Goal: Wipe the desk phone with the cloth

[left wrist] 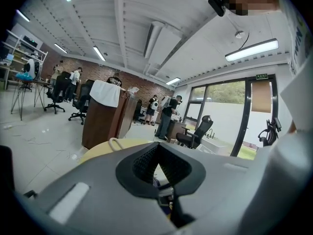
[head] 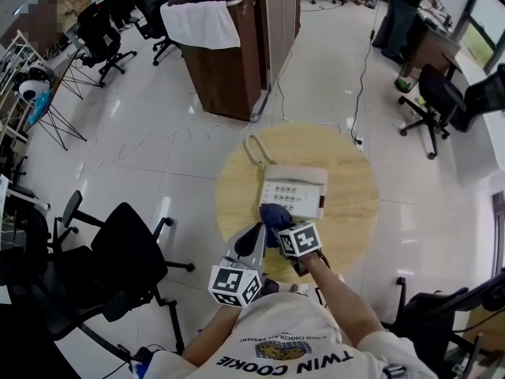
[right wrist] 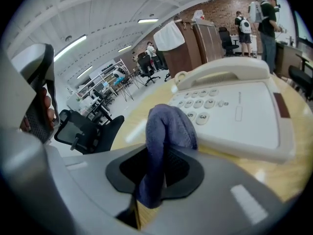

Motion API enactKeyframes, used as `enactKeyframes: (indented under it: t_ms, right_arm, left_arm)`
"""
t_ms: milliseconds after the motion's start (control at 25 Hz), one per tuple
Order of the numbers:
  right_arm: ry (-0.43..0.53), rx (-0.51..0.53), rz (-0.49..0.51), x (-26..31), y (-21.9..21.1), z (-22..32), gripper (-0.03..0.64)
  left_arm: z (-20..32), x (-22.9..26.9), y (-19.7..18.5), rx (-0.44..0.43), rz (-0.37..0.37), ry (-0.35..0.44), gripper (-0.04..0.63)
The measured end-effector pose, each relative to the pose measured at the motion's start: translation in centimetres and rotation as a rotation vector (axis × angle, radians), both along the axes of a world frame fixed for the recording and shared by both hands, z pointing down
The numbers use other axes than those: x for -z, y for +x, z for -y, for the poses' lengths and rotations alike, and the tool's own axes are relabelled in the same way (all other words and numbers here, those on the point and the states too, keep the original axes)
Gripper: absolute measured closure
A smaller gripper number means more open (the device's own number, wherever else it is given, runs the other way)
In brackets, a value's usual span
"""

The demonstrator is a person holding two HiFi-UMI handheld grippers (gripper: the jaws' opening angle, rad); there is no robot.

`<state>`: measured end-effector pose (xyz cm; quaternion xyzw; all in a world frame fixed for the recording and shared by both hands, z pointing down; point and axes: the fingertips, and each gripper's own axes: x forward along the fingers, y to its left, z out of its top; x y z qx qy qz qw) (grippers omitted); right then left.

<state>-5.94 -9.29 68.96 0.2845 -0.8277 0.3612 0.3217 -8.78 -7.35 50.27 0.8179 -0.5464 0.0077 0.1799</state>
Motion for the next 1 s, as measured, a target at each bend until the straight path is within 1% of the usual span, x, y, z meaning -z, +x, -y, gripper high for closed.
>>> enactKeyframes:
  t_ms: [240, 560, 1000]
  right_arm:
    - [0.013, -0.053, -0.013, 0.1, 3.0, 0.1, 0.549]
    - [0.026, -0.126, -0.026, 0.4, 6.9, 0.0, 0.549]
    - [0.039, -0.191, -0.023, 0.7, 11.7, 0.4, 0.549]
  left_arm:
    - [0.1, -0.1, 2.4, -0.059, 0.001, 0.003, 0.604]
    - [0.3, 0.0, 5.4, -0.117, 0.005, 0.004, 0.604]
    - [-0.5, 0.4, 8.0, -0.145, 0.027, 0.012, 0.604]
